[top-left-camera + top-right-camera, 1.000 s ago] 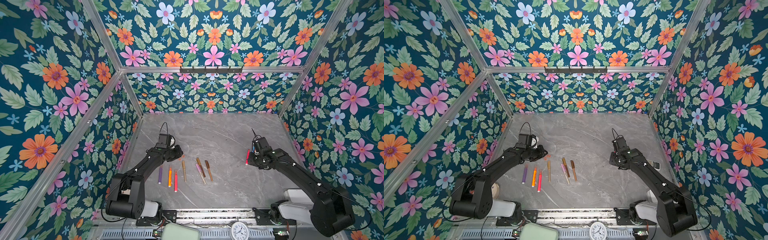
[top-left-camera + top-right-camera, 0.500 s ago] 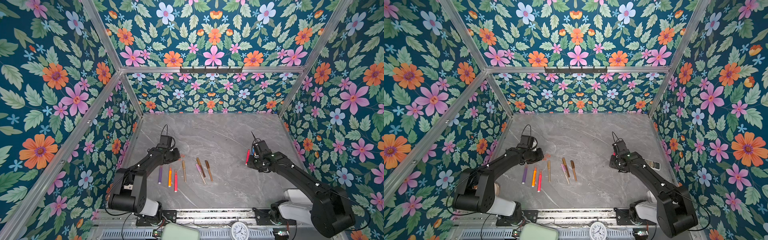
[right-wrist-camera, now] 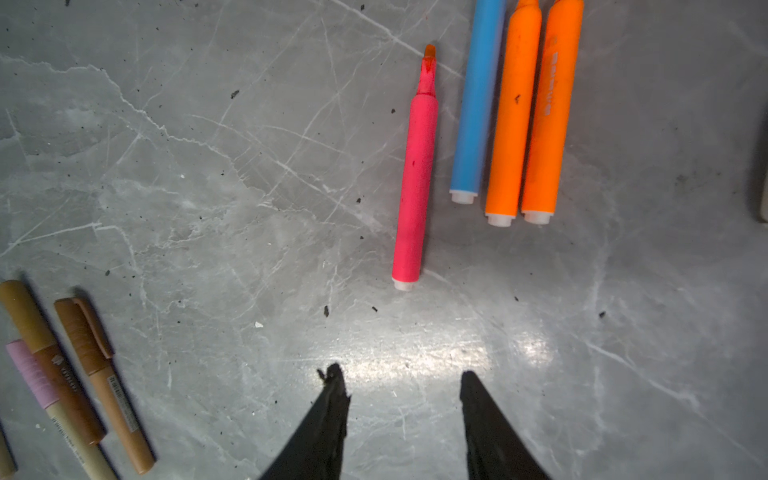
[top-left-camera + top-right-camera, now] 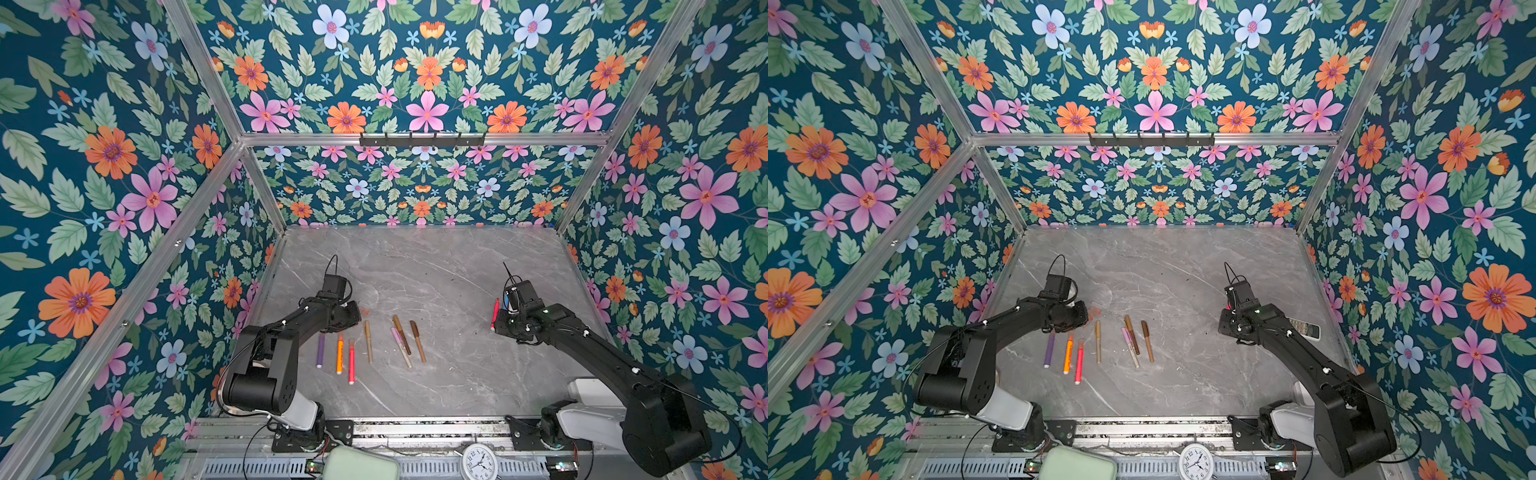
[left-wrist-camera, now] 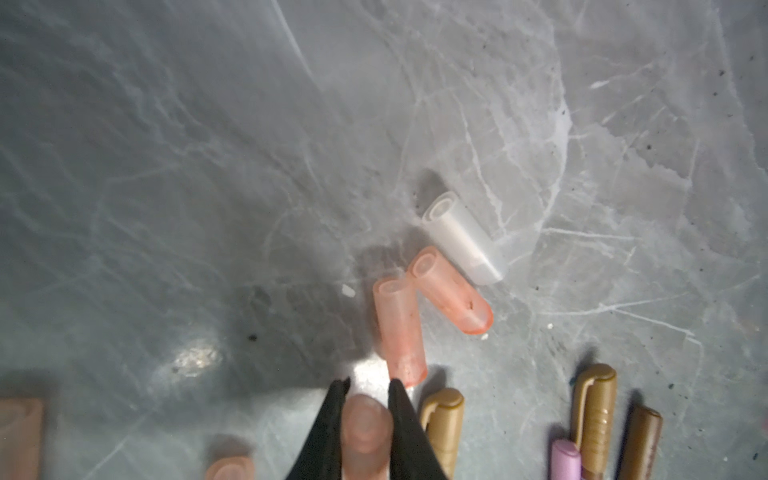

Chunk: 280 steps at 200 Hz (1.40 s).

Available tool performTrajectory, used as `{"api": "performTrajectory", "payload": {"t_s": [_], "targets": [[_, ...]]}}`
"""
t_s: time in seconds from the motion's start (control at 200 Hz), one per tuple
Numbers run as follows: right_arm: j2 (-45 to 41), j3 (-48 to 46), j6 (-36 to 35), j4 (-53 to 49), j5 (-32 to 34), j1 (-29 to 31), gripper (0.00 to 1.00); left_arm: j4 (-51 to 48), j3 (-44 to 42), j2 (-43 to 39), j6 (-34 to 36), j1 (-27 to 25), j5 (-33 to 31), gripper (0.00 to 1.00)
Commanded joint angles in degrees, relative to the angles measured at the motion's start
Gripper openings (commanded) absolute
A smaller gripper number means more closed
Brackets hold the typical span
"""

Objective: Open the pen caps

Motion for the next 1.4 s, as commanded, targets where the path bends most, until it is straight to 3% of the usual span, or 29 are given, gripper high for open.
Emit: {"api": "performTrajectory", "payload": {"t_s": [0.0, 0.135, 0.665, 0.785, 0.92, 1.045, 1.16, 1.255, 1.35, 1.395], "targets": [[-0.48, -0.02, -0.36, -0.58, 0.96, 0.05, 0.45, 0.67, 0.19, -0.50, -0.07, 0.08, -0.34, 0.25], [-0.31, -0.02, -0.36, -0.32, 0.79, 0.07, 0.45, 1.10, 0.22, -1.06, -0.14, 0.08, -0.30, 0.35], [-2.72, -0.21, 0.06, -1.10, -1.49, 1.07, 0.43, 1.64, 1.02, -4.65, -0.58, 0.08, 2.59, 0.36], [-1.45, 0.87, 2.13, -0.43, -1.17, 6.98, 0.43, 3.09, 1.13, -9.56, -0.21, 0.08, 6.06, 0.36], [4.93, 5.69, 5.75, -0.52, 2.31, 18.78, 0.43, 2.82, 2.45, -15.89, 1.07, 0.08, 7.35, 0.37], [14.08, 13.66, 7.24, -2.21, 5.97, 29.20, 0.43, -2.08, 3.72, -18.90, 2.11, 0.61, 2.32, 0.39], [21.29, 20.99, 6.77, -4.79, 8.65, 34.55, 0.43, -6.27, 1.56, -19.79, 0.06, 3.84, -3.19, 0.39], [23.57, 22.41, 6.43, -3.19, 7.29, 35.35, 0.43, -7.11, -2.26, -21.43, -2.59, 8.26, -3.62, 0.46], [23.96, 21.80, 6.08, -1.15, 6.17, 35.35, 0.43, -6.63, -5.73, -22.46, -4.09, 11.86, -2.68, 0.65], [24.02, 21.41, 5.72, -0.68, 5.98, 35.41, 0.43, -6.42, -7.00, -22.21, -4.20, 13.05, -2.63, 0.69]]}}
